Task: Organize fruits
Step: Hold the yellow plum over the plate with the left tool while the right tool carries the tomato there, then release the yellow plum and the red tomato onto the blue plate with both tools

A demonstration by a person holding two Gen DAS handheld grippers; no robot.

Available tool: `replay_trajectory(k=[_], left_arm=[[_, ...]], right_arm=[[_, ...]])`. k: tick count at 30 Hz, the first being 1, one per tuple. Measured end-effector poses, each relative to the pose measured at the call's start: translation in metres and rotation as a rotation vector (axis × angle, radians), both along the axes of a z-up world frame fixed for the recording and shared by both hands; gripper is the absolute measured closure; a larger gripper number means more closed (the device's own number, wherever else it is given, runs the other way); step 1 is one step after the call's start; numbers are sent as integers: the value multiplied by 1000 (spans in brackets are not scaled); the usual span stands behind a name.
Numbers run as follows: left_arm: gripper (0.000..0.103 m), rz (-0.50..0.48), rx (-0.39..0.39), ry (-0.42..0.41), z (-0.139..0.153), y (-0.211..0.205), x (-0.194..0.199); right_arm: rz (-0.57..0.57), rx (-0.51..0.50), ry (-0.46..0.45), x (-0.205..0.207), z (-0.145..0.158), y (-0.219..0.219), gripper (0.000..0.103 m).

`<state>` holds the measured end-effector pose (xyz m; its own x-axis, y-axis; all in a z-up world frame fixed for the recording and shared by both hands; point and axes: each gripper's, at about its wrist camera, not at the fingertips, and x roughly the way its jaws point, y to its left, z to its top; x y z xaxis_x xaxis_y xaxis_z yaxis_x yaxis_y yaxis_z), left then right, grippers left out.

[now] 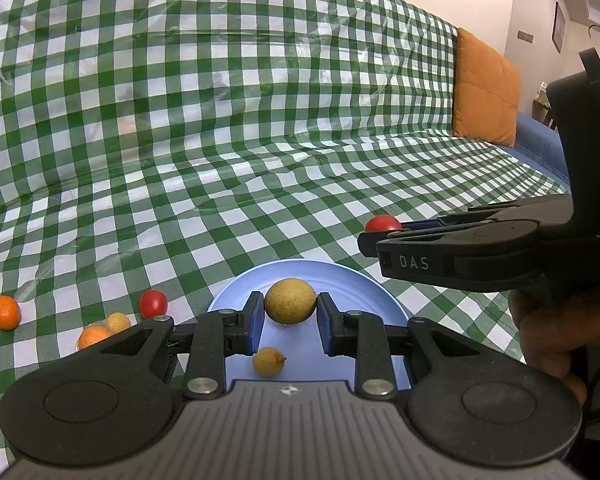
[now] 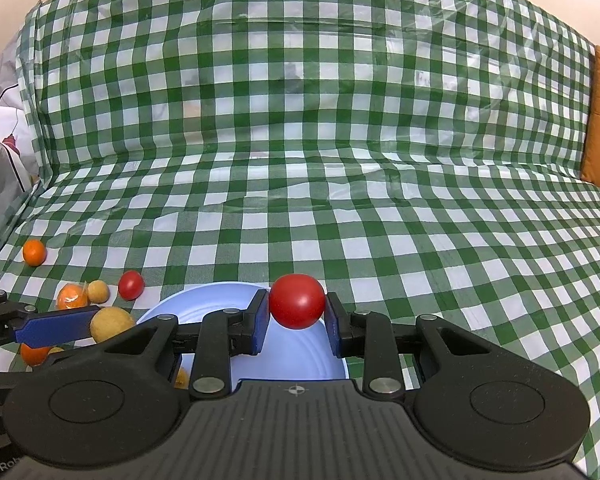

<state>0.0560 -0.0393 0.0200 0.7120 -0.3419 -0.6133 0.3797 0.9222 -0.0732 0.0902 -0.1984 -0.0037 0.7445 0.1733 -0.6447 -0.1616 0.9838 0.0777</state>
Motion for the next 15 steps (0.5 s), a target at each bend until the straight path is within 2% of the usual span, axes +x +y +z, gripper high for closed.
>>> replay_trajectory(k=[15], left_arm=[[72,-17,9,8,-2,-2,-2]], right_arm=[[15,-3,9,2,1,-3,72]])
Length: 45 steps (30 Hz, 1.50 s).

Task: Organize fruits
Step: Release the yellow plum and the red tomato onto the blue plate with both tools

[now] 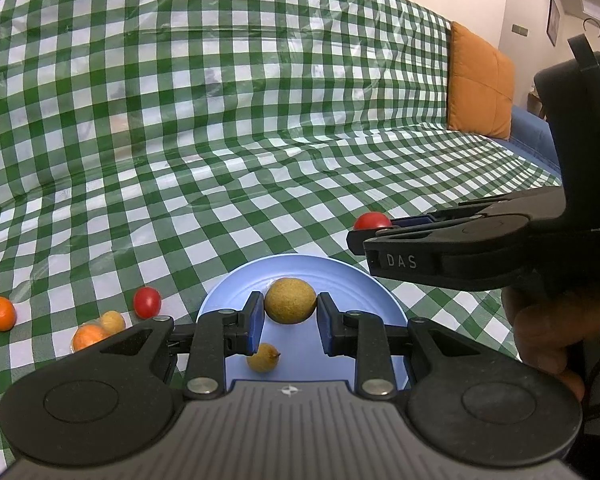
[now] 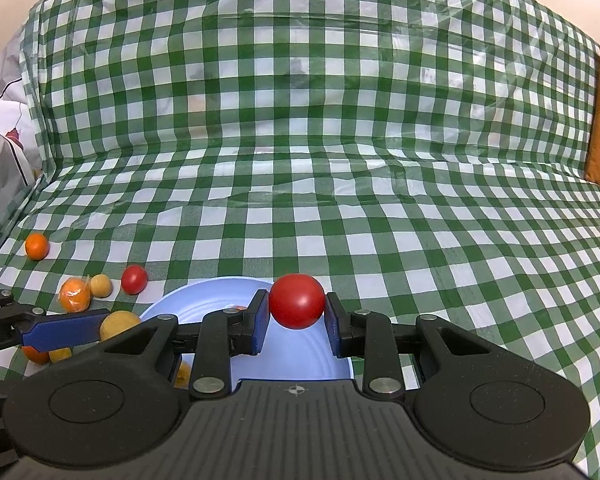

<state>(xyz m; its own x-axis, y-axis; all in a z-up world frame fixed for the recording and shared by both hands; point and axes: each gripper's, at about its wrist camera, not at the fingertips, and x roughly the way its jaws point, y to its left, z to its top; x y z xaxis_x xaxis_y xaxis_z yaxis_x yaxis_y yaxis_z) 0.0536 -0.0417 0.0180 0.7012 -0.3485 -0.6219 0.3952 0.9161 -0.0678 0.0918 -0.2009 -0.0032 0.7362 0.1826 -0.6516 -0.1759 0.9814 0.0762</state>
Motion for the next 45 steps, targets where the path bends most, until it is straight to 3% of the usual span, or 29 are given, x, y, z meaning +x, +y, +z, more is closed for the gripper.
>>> replay_trajectory(k=[4,7,45], left_arm=[[71,2,-1,2,0,0,0],[65,2,-8,3,1,-1,0],[65,1,-9,-4,-1,-1,-1]], right_arm=[[2,0,9,1,0,-1,72],[3,2,15,3,0,-2,71],[-10,-34,-30,0,2,2,63]])
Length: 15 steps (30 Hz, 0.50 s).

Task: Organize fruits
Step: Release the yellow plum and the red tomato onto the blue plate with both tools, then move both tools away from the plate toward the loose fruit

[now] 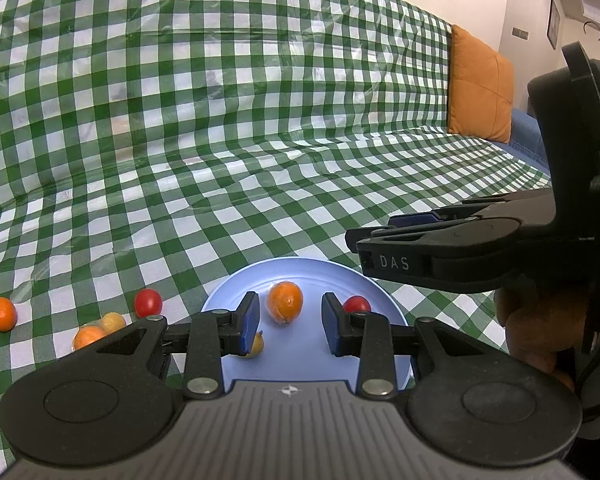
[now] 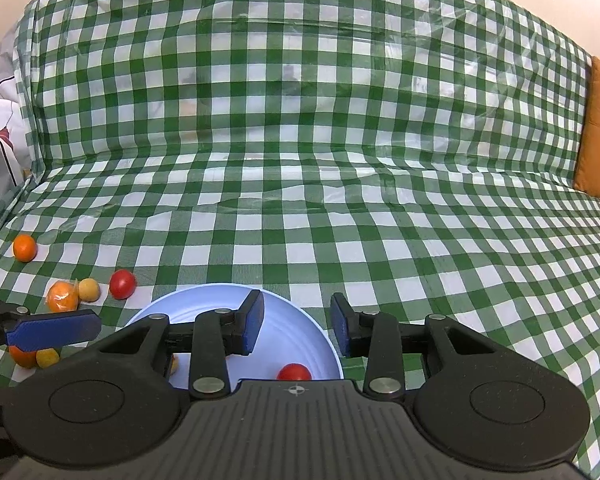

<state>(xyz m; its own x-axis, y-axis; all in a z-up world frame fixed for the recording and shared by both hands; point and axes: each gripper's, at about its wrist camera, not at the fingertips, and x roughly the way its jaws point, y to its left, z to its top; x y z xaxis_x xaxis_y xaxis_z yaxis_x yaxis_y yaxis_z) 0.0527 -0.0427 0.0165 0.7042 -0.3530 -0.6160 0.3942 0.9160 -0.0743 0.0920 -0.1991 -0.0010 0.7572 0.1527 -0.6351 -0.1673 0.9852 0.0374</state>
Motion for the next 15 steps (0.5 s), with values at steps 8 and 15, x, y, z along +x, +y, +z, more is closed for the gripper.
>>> replay_trajectory(k=[8,15], left_arm=[[65,0,-1,-2,1,0,0],[65,0,-2,-1,0,0,0]], right_arm=[[2,0,-3,-2,0,-1,60],[4,0,-1,-2,-1,0,60]])
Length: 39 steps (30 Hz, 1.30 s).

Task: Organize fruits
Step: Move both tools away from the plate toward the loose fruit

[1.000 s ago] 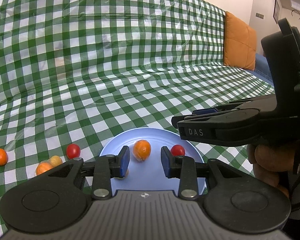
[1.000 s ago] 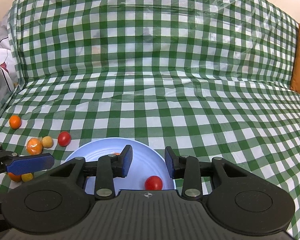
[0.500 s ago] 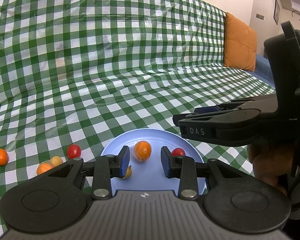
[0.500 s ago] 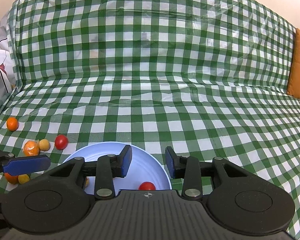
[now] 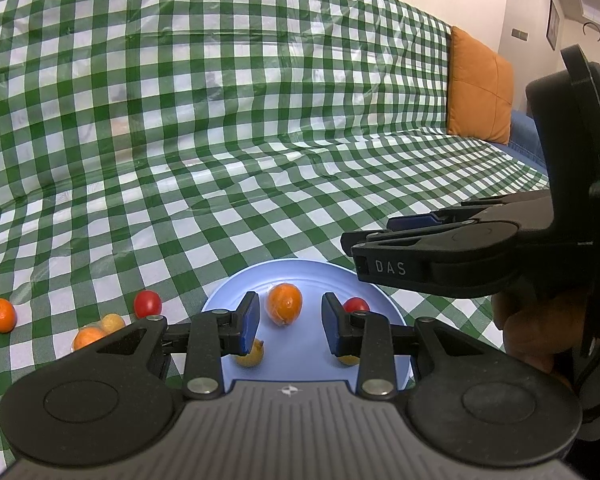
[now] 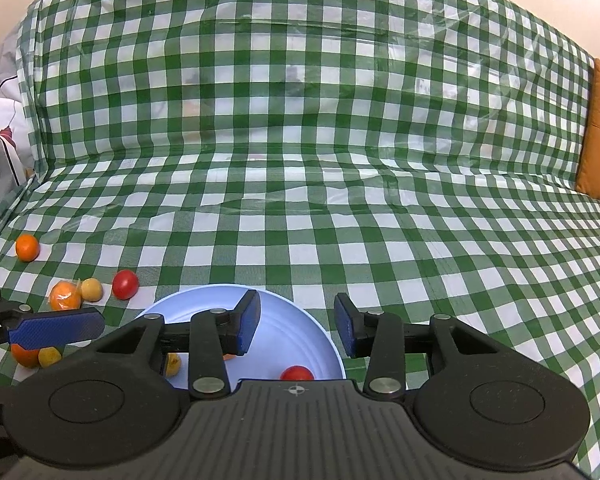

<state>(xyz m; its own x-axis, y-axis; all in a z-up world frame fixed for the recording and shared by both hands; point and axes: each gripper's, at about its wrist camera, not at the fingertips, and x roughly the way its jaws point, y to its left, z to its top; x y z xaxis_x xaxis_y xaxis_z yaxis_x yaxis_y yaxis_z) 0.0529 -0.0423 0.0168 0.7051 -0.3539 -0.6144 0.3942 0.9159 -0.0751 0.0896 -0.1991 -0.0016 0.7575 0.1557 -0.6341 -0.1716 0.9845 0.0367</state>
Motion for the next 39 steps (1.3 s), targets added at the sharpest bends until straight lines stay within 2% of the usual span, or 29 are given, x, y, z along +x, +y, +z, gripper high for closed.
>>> replay_trajectory(k=[11,18,24,29,32,36,39], left_arm=[[65,13,-7,-2,8,7,7],[66,88,-30,-2,15,35,19],[67,173,-55,24,22,72,37],[70,258,-88,38,26,111,52],[72,314,-102,47,27,135,61],[72,416,-157,59,30,177,73],[72,511,-234,101,27,216,82]], right_arm=[[-1,1,-2,-1,0,1,60],[10,7,-9,2,3,7,60],[19,27,-24,6,7,17,61],[36,57,-38,8,11,30,71],[52,69,-46,11,12,39,71],[63,98,-39,11,14,54,71],[78,135,-20,14,12,64,71]])
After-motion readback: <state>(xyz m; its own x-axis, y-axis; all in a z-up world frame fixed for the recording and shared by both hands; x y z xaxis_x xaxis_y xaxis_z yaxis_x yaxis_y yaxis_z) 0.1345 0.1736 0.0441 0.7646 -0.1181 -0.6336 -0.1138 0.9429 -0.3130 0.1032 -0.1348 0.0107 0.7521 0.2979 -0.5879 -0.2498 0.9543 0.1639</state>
